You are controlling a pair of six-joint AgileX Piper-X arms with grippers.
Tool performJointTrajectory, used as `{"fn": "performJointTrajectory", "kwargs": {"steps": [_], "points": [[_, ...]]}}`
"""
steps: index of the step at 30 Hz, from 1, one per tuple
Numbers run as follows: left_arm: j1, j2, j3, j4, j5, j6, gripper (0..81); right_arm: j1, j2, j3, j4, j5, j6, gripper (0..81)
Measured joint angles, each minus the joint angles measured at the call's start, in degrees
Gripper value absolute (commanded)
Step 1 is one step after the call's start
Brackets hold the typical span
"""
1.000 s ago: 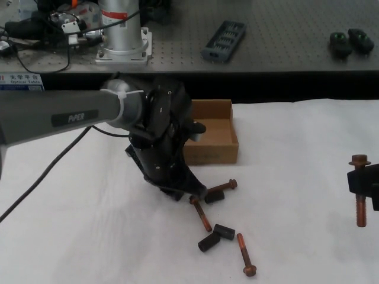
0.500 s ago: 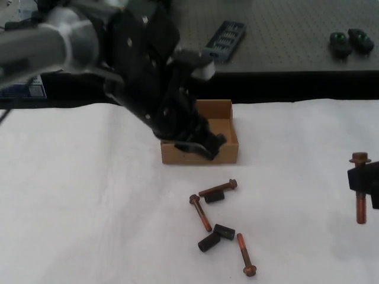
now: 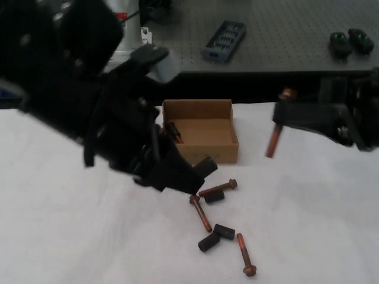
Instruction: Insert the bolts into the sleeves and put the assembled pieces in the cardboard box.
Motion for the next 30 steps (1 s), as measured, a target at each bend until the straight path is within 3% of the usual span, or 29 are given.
{"fn": "performJointTrajectory", "kwargs": {"steps": [8,9,13,30], "points": [[0.0,-12.91,14.3,-23.55,2.02,-22.33,0.6,0.0,1.85,0.0,-7.48,-2.91,5.91,2.7],[0.0,-14.37,17.4,-31.64,2.02,-22.9,0.6,0.0,1.95,0.0,-8.33,-3.46,6.31,2.7],[0.0,-15.23,22.87,-43.98,5.58,-38.34,0.6,0.14,1.98,0.0,-9.48,-4.23,8.19,2.7],[0.0,-15.23,24.01,-47.62,9.57,-44.26,0.6,0.14,1.98,0.0,-9.86,-7.62,8.74,2.7]]}}
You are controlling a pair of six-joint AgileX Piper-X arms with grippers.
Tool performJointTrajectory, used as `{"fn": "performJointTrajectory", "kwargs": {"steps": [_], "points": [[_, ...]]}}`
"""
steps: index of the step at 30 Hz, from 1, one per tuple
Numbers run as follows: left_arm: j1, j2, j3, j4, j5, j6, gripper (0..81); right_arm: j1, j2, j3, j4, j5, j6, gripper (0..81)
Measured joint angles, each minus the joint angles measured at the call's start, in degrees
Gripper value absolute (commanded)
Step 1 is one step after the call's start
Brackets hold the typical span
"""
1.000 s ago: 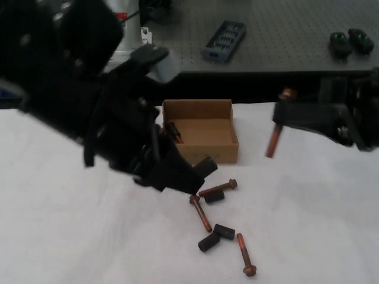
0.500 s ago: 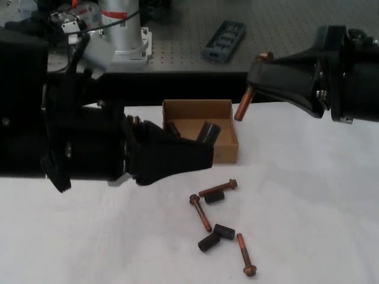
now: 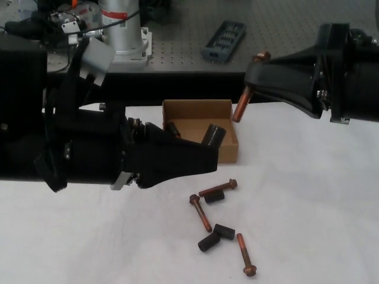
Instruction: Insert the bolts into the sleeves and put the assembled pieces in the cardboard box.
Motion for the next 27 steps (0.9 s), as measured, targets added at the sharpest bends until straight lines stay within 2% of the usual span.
{"fn": "performJointTrajectory", "kwargs": {"steps": [10,18,20,27], "points": [[-0.11,0.0,0.0,-0.69,2.64,-1.0,0.6,0.0,0.0,0.0,-0.5,-1.81,0.06,2.7],[-3.22,0.0,0.0,-0.69,2.61,-1.03,0.6,0.0,0.0,0.0,-3.66,-2.83,1.42,2.7],[-4.37,0.0,0.0,-0.69,0.97,-1.03,0.6,0.0,0.0,0.0,-3.84,-3.84,1.75,2.7],[-4.41,0.0,0.0,-1.77,-1.84,-1.03,0.6,0.0,0.0,0.0,-3.84,-4.84,1.75,2.7]]}}
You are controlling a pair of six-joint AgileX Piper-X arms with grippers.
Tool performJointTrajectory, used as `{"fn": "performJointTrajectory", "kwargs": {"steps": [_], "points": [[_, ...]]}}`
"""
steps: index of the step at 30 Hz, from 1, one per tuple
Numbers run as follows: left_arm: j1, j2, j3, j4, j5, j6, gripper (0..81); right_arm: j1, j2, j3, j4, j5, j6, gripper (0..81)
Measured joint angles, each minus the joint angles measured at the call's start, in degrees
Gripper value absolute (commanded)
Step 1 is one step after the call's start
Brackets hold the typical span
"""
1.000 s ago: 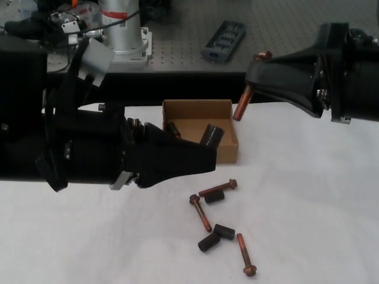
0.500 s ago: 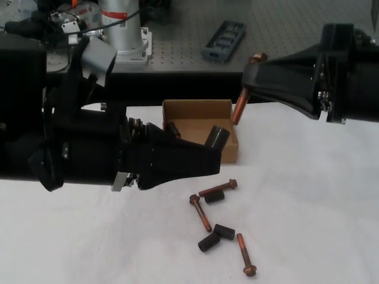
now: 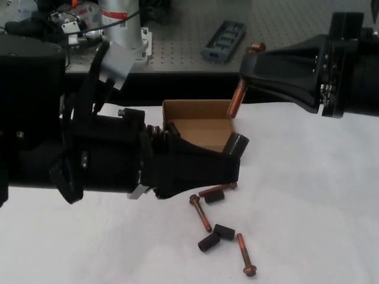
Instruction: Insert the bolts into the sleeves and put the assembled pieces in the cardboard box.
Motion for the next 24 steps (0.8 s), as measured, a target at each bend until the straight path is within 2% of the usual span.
{"fn": "performJointTrajectory", "kwargs": {"steps": [5,24], "points": [[0.0,0.0,0.0,-0.17,-3.38,0.0,0.6,0.0,0.0,0.0,0.0,0.0,0.0,2.7],[0.0,0.0,0.14,-2.88,-5.08,-0.71,0.6,0.0,0.0,0.0,2.09,0.45,-2.03,2.7]]}}
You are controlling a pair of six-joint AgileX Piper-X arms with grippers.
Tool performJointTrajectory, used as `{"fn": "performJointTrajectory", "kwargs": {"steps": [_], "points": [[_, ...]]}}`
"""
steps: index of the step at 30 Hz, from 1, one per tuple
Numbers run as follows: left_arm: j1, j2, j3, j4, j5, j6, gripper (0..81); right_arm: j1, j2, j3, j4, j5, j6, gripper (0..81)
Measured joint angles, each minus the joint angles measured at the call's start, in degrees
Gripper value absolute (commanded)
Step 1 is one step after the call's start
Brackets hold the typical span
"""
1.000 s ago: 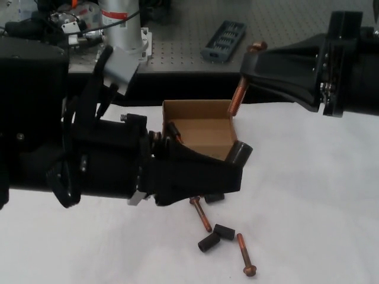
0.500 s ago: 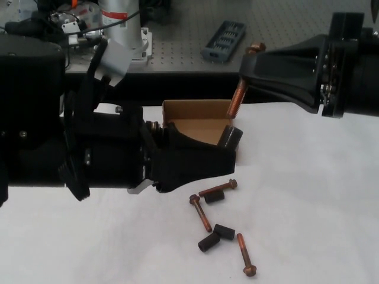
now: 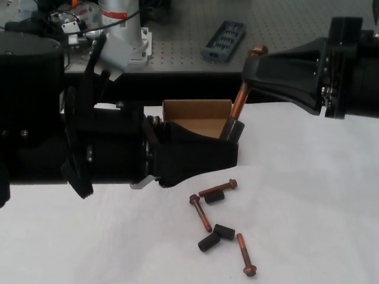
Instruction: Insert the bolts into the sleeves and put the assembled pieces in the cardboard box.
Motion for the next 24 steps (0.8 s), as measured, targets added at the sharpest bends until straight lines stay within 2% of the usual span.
{"fn": "performJointTrajectory", "kwargs": {"steps": [24], "points": [[-0.34,0.0,0.0,-2.33,-3.1,3.78,0.6,0.33,0.14,0.0,0.3,-3.93,-2.89,2.7]]}}
